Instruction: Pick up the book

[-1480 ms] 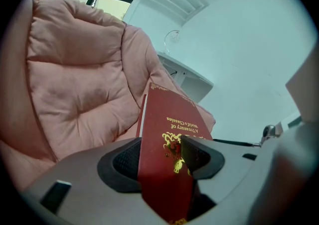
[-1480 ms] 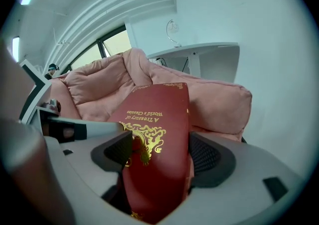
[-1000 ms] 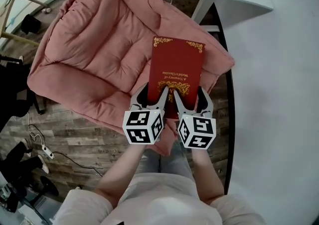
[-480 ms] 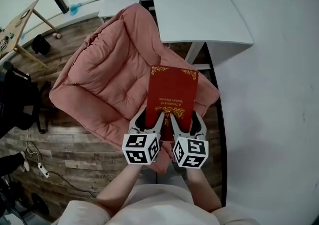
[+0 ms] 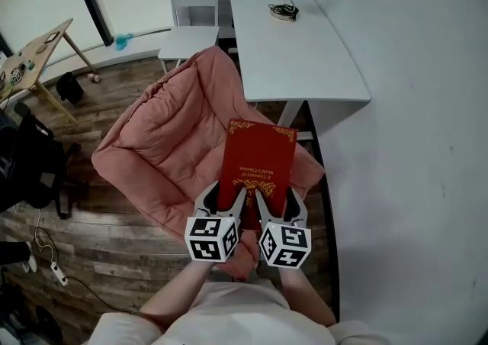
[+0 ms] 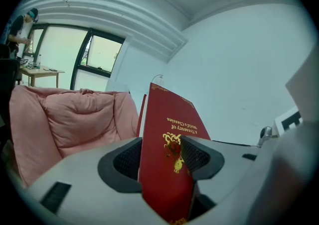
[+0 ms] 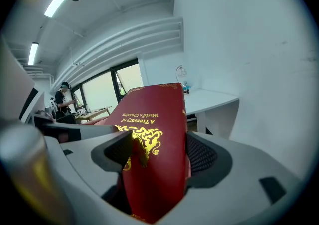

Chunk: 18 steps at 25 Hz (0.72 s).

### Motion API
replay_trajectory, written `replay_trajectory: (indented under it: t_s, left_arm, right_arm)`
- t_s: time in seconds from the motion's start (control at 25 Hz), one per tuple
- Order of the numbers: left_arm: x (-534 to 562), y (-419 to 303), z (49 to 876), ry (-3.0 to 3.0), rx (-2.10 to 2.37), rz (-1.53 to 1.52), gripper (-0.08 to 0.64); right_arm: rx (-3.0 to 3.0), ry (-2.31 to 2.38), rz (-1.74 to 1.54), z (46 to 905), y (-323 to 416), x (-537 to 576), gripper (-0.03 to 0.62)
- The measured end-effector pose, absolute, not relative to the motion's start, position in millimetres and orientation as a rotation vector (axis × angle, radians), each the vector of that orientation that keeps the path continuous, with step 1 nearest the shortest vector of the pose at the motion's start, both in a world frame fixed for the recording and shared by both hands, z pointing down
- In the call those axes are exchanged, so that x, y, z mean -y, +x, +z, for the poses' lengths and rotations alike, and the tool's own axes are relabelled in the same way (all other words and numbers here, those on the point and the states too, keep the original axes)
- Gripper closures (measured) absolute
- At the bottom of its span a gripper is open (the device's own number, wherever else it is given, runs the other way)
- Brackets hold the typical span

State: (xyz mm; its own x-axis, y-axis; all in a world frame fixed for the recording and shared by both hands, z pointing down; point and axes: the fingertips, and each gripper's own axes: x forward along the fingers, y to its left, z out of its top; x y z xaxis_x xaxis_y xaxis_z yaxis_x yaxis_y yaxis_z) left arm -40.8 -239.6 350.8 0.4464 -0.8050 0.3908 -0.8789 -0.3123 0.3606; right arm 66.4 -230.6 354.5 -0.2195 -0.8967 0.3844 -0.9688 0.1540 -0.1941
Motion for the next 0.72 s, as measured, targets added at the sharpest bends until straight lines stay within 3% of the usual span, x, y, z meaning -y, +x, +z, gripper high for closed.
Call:
replay_trajectory:
  t_s: [0.72]
  left_arm:
    - [237.3, -28.3, 315.3, 2.193, 1.506, 0.105, 0.334]
  right_arm:
    - [2.353, 1.805, 0.515, 321.5, 81.4, 233.9, 0.236]
